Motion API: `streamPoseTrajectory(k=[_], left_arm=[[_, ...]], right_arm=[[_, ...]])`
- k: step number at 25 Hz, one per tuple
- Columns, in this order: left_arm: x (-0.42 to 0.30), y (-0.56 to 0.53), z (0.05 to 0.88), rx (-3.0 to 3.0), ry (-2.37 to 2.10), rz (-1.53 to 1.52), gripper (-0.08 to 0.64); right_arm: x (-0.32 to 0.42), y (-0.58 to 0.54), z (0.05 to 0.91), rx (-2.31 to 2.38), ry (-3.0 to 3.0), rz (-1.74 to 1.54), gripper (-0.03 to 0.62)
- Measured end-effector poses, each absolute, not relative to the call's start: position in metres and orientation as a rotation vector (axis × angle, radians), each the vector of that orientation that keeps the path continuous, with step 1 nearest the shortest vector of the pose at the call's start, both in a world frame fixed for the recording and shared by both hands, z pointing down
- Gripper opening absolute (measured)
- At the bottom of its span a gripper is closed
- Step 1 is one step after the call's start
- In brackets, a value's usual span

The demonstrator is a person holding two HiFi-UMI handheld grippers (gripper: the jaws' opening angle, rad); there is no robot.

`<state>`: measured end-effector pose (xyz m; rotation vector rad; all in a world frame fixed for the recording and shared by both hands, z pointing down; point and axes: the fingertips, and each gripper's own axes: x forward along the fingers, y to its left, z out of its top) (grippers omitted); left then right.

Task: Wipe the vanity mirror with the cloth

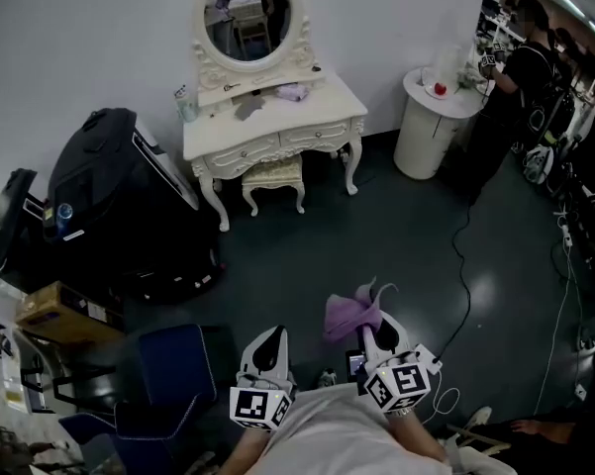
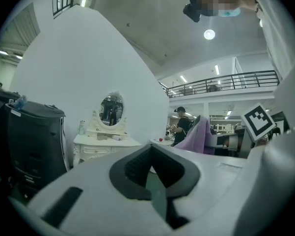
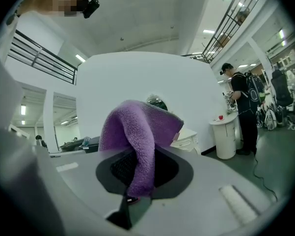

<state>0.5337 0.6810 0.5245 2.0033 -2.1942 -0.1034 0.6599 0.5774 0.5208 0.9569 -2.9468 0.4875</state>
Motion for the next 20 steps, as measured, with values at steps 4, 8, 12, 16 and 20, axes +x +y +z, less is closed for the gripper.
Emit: streamPoseTrajectory(k=[4, 8, 12, 16, 20], left_arm=[[0.537, 0.676, 0.525, 2.013, -2.185, -0.103, 0.0], [0.532, 0.673, 0.525, 1.992, -2.199, -0.1, 0.0], [0.529, 0.674, 0.536, 1.941, -2.202, -0.088, 0.0], [0.51, 0.666, 0.539, 1.94, -2.203, -0.072, 0.0], [0.472, 0.645, 0.535, 1.928, -2.246, -0.122, 0.0]], right_arm=[[0.662, 0.579, 0.52, 0.945, -2.951, 0.472, 0.06], [0.664, 0.579, 0.524, 0.939, -2.934, 0.486, 0.06], [0.659, 0.577, 0.533, 0.902, -2.912, 0.492, 0.06], [0.635, 0.566, 0.539, 0.878, -2.901, 0.494, 0.06], [0.602, 0.541, 0.535, 0.877, -2.92, 0.467, 0.06]])
